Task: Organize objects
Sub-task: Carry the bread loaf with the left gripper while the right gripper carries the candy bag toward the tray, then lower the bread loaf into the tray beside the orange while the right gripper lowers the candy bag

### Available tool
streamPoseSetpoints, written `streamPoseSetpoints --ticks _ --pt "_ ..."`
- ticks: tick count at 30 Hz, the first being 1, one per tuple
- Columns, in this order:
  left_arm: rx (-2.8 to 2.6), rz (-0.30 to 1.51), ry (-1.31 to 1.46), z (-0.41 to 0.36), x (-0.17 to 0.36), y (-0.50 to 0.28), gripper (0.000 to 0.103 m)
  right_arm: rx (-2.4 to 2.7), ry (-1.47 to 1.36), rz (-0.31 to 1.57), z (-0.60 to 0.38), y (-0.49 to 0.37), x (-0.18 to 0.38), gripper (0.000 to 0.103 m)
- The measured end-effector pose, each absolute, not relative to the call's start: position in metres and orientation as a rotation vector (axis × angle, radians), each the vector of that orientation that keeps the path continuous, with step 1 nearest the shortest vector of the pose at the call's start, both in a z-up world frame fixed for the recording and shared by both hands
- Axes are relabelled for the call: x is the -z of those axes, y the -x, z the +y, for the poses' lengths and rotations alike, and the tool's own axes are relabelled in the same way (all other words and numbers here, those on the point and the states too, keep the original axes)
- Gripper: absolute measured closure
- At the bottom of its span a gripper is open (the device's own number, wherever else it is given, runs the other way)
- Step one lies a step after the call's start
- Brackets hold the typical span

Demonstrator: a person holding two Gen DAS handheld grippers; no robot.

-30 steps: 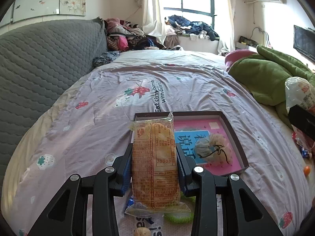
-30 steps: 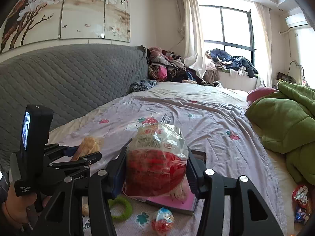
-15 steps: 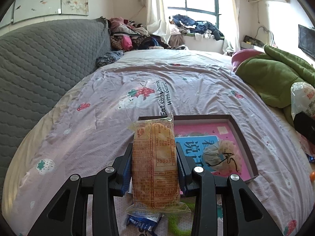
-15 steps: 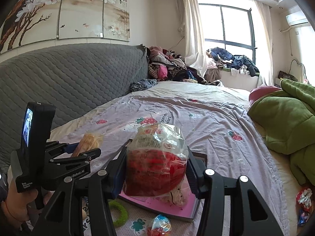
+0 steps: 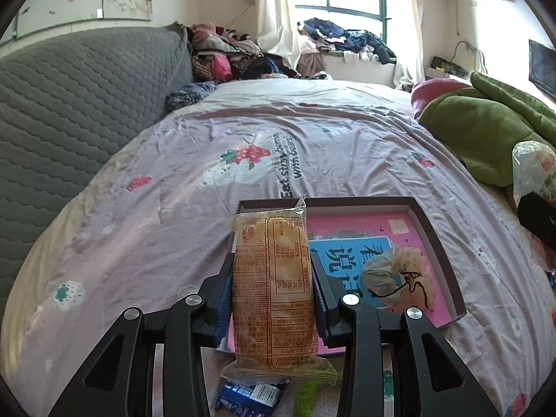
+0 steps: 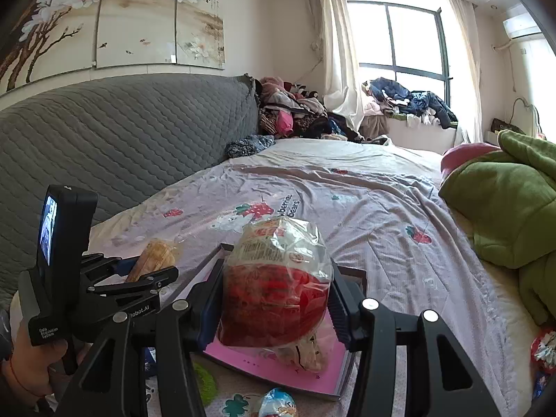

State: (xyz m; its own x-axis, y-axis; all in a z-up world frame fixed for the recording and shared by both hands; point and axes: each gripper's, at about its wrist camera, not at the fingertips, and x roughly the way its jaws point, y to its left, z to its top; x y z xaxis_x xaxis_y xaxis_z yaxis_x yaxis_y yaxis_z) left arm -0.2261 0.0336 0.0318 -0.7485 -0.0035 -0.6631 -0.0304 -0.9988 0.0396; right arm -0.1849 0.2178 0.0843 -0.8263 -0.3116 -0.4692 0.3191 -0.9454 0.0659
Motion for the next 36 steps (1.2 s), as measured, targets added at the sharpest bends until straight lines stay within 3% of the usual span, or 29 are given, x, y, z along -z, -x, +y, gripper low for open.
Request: streamPoseSetpoints --ticks 36 --pt "-2.788 0.144 1.389 0.022 0.055 0.28 0.063 2.672 -0.942 0.105 0.206 0.233 -0.001 0.05"
